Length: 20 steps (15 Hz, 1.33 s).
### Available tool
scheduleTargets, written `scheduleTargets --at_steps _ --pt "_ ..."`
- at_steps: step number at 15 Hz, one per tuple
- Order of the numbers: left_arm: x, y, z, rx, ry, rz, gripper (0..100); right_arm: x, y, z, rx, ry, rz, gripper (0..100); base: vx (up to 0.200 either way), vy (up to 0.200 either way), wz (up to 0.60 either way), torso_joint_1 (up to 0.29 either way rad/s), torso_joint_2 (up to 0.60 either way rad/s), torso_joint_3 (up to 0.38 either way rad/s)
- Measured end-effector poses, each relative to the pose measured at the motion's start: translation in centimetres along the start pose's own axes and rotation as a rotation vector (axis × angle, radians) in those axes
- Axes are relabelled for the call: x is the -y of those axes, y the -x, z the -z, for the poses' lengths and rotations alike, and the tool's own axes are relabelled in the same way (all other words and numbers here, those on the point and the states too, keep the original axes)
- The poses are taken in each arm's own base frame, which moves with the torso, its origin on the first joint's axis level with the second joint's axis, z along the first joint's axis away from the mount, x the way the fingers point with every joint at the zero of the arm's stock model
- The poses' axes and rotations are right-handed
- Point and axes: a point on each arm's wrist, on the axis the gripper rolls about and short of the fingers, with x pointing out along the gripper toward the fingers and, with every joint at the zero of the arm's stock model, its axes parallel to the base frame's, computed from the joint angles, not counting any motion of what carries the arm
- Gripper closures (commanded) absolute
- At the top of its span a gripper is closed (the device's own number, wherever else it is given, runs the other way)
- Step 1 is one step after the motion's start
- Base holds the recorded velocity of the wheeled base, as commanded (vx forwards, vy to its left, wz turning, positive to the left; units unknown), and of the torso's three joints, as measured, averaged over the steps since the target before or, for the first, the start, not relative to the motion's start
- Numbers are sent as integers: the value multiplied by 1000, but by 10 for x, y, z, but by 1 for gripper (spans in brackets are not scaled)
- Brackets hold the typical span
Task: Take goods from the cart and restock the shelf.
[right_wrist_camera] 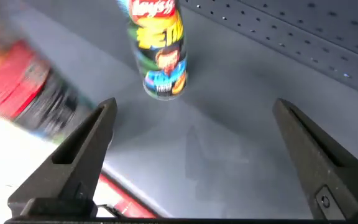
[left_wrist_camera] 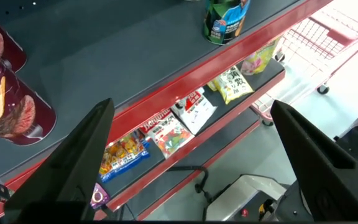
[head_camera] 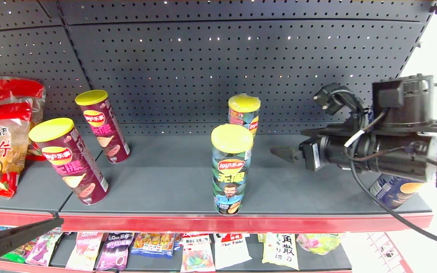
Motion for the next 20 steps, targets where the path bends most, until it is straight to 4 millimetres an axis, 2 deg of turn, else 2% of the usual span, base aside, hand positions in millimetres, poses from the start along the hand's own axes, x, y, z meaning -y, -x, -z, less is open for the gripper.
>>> scheduleTargets --at_steps 3,6,10,12,16,20 --pt "-4 -12 -6 -42 23 -31 0 -2 39 10 26 0 3 0 0 0 0 0 0 0" --pt "-9 -28 -15 -93 49 -55 0 -8 89 30 71 7 -13 0 0 0 0 0 0 0" --pt "-17 -59 -23 -165 65 -51 0 -15 164 75 189 16 -6 0 0 0 0 0 0 0" --pt "-22 -82 -28 -160 61 -53 0 -14 194 103 216 0 76 0 0 0 0 0 0 0" --pt "-26 -133 -36 -204 41 -91 0 -17 229 152 180 -76 239 0 0 0 0 0 0 0" --pt "-19 -173 -35 -269 28 -71 0 -23 249 174 221 -88 280 0 0 0 0 0 0 0"
